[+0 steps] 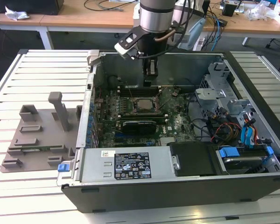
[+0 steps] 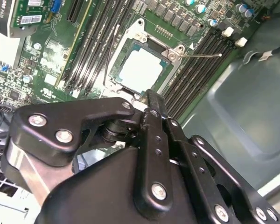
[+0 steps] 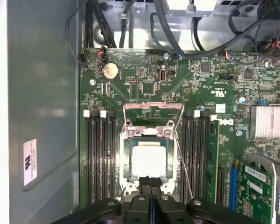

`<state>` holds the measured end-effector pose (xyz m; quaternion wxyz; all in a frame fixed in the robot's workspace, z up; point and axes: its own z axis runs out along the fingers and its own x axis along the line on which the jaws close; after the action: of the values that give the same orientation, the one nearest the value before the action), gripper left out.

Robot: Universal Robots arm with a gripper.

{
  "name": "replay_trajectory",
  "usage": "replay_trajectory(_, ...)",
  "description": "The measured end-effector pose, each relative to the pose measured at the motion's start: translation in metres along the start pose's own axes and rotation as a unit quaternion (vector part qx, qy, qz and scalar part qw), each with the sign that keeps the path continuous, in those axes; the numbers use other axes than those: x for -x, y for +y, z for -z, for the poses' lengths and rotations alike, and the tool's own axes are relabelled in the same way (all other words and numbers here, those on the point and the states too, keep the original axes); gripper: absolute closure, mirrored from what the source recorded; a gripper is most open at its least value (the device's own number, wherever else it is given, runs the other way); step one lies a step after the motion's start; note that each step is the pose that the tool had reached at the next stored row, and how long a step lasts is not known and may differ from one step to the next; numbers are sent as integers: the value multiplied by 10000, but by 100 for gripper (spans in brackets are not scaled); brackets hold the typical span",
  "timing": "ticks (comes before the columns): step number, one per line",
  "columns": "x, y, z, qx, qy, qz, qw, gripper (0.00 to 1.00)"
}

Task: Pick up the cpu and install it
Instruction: 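Place the cpu into insertion slot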

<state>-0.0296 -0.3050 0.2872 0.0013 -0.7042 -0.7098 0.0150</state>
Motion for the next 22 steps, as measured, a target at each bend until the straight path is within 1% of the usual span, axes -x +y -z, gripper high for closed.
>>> replay_trajectory(2, 1, -1, 61, 0, 0, 0, 10000, 89)
replay_trajectory(6, 4, -5, 210, 0, 0, 0, 10000, 89)
replay_trajectory(8, 5, -6, 247, 0, -1, 0, 10000, 89)
replay_trajectory(10, 6, -7, 298, 0, -1, 0, 10000, 89)
replay_trajectory(12, 8, -9, 388, 0, 0, 0, 10000, 89)
replay_trajectory(13, 8, -9, 398, 0, -1, 0, 10000, 89)
replay_trajectory(22, 8, -9, 404, 0, 0, 0, 10000, 89)
